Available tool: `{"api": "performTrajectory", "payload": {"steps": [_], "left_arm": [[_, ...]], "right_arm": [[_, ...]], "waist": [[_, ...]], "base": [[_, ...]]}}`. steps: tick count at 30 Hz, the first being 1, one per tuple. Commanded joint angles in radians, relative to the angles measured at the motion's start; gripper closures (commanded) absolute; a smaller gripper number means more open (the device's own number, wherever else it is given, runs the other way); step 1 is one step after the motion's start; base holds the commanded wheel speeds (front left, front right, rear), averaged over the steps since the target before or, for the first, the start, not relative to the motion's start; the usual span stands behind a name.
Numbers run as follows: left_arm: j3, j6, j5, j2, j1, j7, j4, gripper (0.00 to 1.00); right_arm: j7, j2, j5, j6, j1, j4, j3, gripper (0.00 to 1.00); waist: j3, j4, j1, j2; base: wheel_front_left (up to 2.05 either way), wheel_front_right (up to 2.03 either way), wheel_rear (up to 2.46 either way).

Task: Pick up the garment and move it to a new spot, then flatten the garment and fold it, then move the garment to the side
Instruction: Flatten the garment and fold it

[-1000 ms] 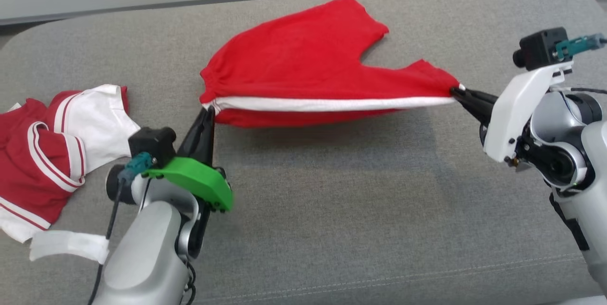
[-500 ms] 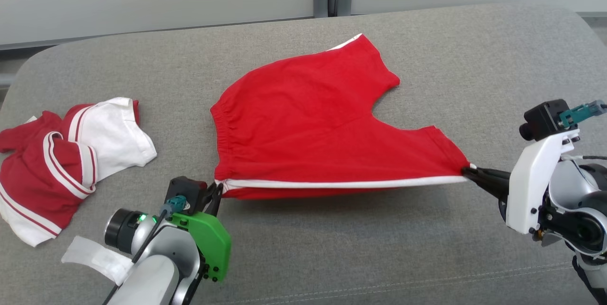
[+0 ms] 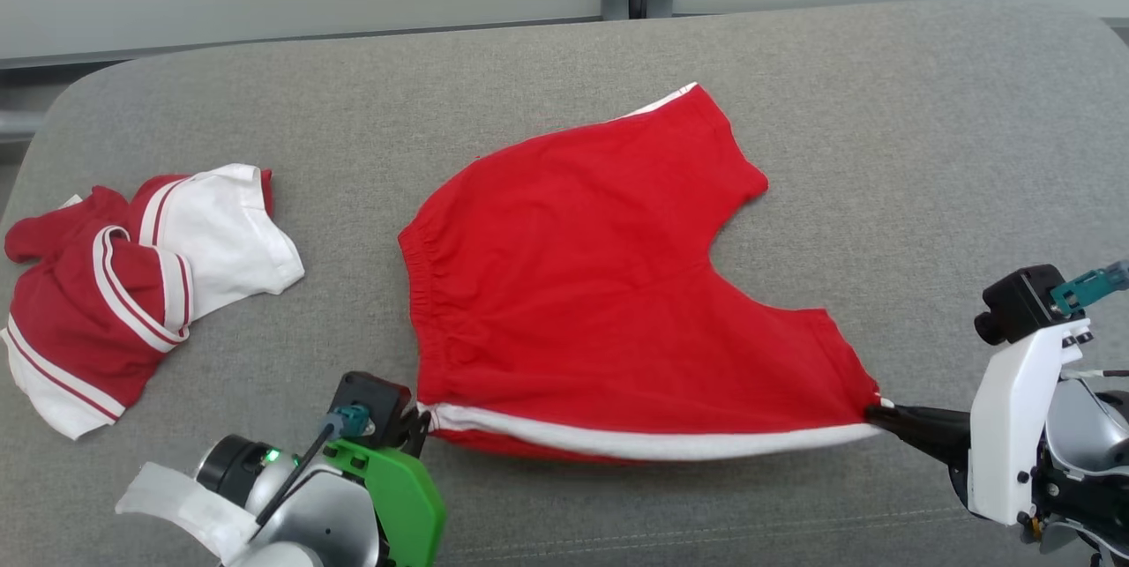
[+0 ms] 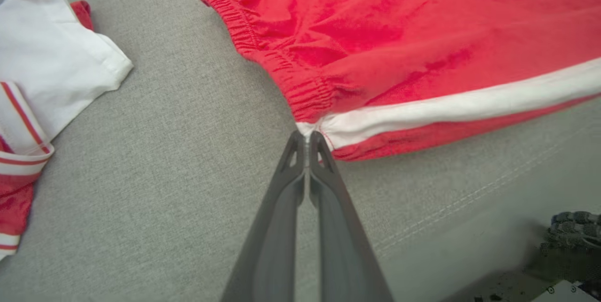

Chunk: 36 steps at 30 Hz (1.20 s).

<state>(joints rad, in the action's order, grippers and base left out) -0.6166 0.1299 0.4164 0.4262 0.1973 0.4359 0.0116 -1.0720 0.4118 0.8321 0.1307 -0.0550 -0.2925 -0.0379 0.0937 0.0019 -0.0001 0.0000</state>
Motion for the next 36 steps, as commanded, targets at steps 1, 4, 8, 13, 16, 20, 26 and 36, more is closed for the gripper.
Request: {"api": "performTrajectory", "payload": {"steps": [1,4,8,13,16,20,26,36], "left_arm": [[-0.006,0.014,0.003,0.019,-0.033,0.042,-0.049,1.0],[-0.006,0.025,0.014,0.028,-0.043,0.085,-0.112,1.0],[0.0,0.035,0.003,0.018,0.008,0.105,-0.154,1.0],[0.005,0.041,-0.003,-0.012,0.081,0.128,-0.151,1.0],[0.009,0.047,-0.013,-0.04,0.152,0.15,-0.136,1.0],[0.012,0.05,-0.023,-0.075,0.25,0.181,-0.093,1.0],[0.017,0.058,-0.026,-0.15,0.39,0.19,0.009,1.0],[0.044,0.071,-0.014,-0.226,0.5,0.111,0.164,1.0]], "right_arm": [[-0.026,-0.01,0.007,0.0,0.028,-0.032,0.019,1.0],[-0.044,-0.028,0.004,0.0,0.041,-0.073,0.046,1.0],[-0.027,-0.041,-0.024,0.0,-0.004,-0.102,0.069,1.0],[0.005,-0.041,-0.053,0.0,-0.099,-0.094,0.07,1.0],[0.032,-0.033,-0.079,0.0,-0.186,-0.059,0.06,1.0],[0.072,-0.013,-0.11,0.0,-0.301,0.004,0.039,1.0],[0.201,0.028,-0.163,0.0,-0.472,0.146,-0.002,1.0],[0.399,0.058,-0.193,0.0,-0.64,0.349,-0.109,1.0]], "waist": [[0.014,0.008,0.0001,0.0],[0.033,0.013,0.0001,0.0],[0.061,0.02,0.0001,0.0],[0.102,0.029,0.0001,0.0],[0.136,0.042,0.0001,0.0],[0.181,0.064,0.0001,0.0],[0.236,0.101,0.0001,0.0],[0.285,0.13,0.0001,0.0]], "base": [[0.0,0.0,0.0],[0.0,0.0,0.0],[0.0,0.0,0.0],[0.0,0.0,0.0],[0.0,0.0,0.0],[0.0,0.0,0.0],[0.0,0.0,0.0],[0.0,0.0,0.0]]}}
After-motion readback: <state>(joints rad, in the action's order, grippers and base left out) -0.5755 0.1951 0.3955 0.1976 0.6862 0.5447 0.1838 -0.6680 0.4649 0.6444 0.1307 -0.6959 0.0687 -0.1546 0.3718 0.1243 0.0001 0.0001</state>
